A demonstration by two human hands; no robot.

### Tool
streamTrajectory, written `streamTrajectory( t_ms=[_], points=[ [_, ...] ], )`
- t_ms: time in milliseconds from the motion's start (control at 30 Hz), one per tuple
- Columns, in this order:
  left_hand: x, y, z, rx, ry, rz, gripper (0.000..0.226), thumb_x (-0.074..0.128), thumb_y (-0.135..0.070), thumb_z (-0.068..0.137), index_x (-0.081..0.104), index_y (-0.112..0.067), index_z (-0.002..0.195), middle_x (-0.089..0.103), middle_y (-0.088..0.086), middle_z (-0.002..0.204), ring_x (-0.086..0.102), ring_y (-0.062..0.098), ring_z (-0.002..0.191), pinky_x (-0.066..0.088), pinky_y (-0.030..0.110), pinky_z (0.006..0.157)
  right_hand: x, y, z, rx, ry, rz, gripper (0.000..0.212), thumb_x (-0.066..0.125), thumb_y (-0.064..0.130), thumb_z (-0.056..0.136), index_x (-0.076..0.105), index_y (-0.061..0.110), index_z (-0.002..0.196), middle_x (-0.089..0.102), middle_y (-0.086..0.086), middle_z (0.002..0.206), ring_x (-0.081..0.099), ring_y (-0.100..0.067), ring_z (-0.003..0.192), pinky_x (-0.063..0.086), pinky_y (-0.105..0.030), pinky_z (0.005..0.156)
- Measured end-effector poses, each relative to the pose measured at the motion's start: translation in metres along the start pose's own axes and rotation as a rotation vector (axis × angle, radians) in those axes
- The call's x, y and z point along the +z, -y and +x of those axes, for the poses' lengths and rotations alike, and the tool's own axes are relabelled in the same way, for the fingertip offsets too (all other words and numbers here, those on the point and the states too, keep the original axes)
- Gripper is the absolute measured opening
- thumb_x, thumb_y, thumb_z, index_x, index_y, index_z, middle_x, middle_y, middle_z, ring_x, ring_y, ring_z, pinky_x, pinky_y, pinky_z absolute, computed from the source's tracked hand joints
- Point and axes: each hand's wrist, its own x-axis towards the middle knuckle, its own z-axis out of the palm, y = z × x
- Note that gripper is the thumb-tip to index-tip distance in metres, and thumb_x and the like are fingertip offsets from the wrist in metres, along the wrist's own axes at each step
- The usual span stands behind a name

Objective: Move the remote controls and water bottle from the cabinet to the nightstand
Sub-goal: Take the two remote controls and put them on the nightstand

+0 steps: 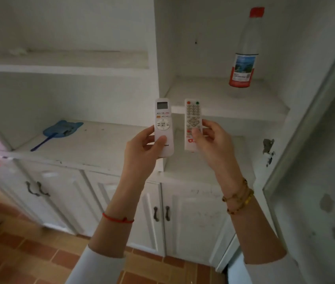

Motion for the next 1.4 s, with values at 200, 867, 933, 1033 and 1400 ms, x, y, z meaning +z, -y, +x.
streamTrajectory(
  t_ms=[200, 867, 933, 1033, 1400],
  points=[
    [-0.032, 0.020, -0.040, -0.079, -0.082, -0.042, 0.039, 0.064, -0.010, 0.092, 0.060, -0.016, 0.130, 0.074, 0.002, 0.103, 0.073, 0.007, 0.080, 0.061, 0.026, 0.072, 0.015, -0.010, -0.035, 0.027, 0.099, 0.038, 0.037, 0.061, 0.025, 0.089, 0.054, 0.015, 0.125, 0.066, 0.004, 0.108, 0.065, -0.001, 0.087, 0.054, -0.015, 0.072],
    [-0.124, 0.060, -0.133, -0.275, -0.304, -0.098, 0.045, 0.069, -0.009, 0.086, 0.060, -0.017, 0.129, 0.075, 0.003, 0.105, 0.074, 0.010, 0.089, 0.057, 0.016, 0.068, 0.097, -0.038, -0.112, 0.145, 0.433, 0.059, 0.041, 0.061, 0.023, 0.090, 0.053, 0.015, 0.130, 0.068, 0.002, 0.108, 0.069, -0.006, 0.090, 0.057, -0.020, 0.075],
    [-0.134, 0.063, -0.139, -0.284, -0.340, -0.098, 0.044, 0.069, -0.008, 0.086, 0.061, -0.020, 0.127, 0.075, 0.000, 0.101, 0.074, 0.009, 0.086, 0.057, 0.016, 0.068, 0.109, -0.039, -0.118, 0.152, 0.479, 0.059, 0.042, 0.061, 0.024, 0.090, 0.052, 0.015, 0.130, 0.068, 0.001, 0.110, 0.069, -0.008, 0.091, 0.057, -0.023, 0.077],
    [-0.149, 0.067, -0.147, -0.303, -0.386, -0.086, 0.044, 0.069, -0.009, 0.085, 0.061, -0.020, 0.127, 0.075, -0.003, 0.099, 0.074, 0.007, 0.086, 0.058, 0.017, 0.069, 0.126, -0.041, -0.125, 0.163, 0.537, 0.069, 0.041, 0.060, 0.023, 0.090, 0.053, 0.015, 0.130, 0.069, 0.003, 0.108, 0.069, -0.004, 0.089, 0.056, -0.017, 0.069],
    [-0.194, 0.075, -0.176, -0.308, -0.618, -0.055, 0.048, 0.070, -0.009, 0.085, 0.060, -0.017, 0.130, 0.076, -0.017, 0.088, 0.073, 0.003, 0.086, 0.057, 0.016, 0.068, 0.189, -0.040, -0.141, 0.153, 0.791, 0.115, 0.038, 0.060, 0.020, 0.090, 0.054, 0.014, 0.128, 0.069, 0.001, 0.108, 0.068, -0.002, 0.089, 0.054, -0.014, 0.069]
  ],
)
